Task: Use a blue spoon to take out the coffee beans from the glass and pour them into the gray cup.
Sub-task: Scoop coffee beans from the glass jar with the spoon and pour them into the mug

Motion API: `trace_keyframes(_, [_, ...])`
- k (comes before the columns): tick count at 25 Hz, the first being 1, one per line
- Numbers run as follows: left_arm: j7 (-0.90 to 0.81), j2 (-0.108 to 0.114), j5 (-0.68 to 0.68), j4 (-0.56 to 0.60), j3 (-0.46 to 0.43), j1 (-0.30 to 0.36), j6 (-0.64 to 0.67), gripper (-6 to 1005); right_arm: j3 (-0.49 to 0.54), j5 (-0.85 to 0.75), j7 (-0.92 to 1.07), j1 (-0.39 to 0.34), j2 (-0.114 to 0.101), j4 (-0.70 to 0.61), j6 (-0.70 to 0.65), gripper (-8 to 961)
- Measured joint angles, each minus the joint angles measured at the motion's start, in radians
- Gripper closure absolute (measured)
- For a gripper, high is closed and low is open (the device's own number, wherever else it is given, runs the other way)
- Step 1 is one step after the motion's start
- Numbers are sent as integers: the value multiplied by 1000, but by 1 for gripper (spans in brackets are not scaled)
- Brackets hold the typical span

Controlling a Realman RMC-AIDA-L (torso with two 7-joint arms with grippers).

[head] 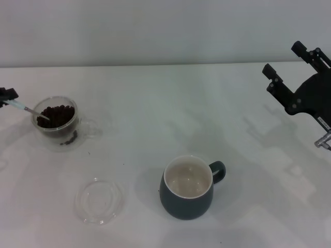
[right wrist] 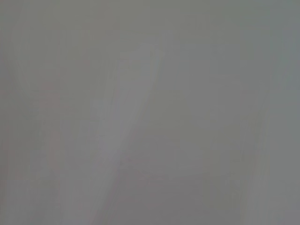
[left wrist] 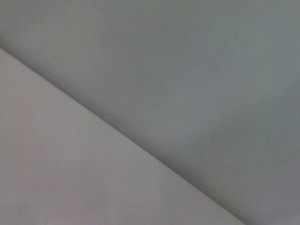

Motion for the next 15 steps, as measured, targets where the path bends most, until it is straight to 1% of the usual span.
trace_keyframes(6, [0,-4,-68,-25,0,14,17,866,-3,0,0,3,0,0,8,255])
trace_keyframes(7, [0,-5,-118,-47,0,26,25,866,-3,0,0,3,0,0,8,255])
trace_keyframes(9, [0,-5,-118,-47,0,26,25,865,-4,0,0,3,-1,0,8,255])
trace_keyframes(10, [0,-5,-157,-59,0,40,34,865,-4,0,0,3,-1,0,8,255])
trace_keyframes(13, [0,-8,-173,-62,0,49,38,866,-4,0,0,1,-1,0,8,255])
trace_keyframes(15, [0,-17,-200,-64,0,68,41,866,-4,0,0,0,-2,0,8,254])
